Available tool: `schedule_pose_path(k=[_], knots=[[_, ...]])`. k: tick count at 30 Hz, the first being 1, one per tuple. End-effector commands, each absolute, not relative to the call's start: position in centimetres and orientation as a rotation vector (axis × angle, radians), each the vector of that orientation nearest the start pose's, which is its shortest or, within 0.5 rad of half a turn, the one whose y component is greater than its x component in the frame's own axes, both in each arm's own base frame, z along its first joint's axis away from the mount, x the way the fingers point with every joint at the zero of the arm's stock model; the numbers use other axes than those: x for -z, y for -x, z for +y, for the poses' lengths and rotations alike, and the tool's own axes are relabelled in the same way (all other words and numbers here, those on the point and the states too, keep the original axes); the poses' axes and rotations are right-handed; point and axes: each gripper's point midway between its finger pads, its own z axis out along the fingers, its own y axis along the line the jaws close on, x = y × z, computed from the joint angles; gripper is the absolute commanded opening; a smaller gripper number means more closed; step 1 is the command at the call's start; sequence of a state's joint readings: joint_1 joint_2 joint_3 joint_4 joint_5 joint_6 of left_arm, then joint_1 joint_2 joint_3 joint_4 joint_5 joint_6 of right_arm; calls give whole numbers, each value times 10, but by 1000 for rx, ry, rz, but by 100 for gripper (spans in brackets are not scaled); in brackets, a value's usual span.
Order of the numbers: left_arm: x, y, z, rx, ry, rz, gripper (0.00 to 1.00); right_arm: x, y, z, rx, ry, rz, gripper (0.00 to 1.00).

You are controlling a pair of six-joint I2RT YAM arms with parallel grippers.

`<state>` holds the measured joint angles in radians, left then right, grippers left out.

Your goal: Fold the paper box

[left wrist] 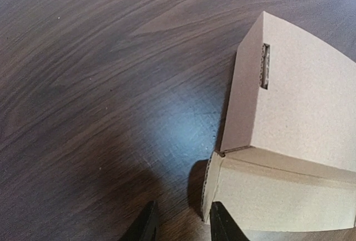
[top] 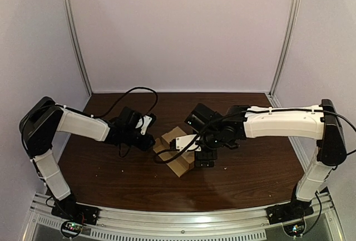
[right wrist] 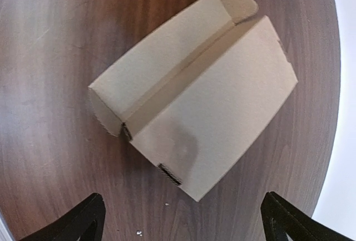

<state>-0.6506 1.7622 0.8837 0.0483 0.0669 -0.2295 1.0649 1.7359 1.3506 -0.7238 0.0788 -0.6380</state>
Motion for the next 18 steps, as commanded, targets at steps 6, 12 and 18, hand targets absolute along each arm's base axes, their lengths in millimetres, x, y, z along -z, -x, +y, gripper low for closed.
schedule_pose_path(k=[6, 12, 18], knots=[[-30, -343, -284, 540, -603, 2383, 32, -168, -244, 356, -662, 1678, 2110, 100], [-27, -346, -281, 556, -588, 2369, 26, -127, -201, 344, -514, 2018, 1889, 87], [-24, -346, -280, 580, -587, 2363, 15, -88, -194, 358, -205, 2151, 1630, 87]])
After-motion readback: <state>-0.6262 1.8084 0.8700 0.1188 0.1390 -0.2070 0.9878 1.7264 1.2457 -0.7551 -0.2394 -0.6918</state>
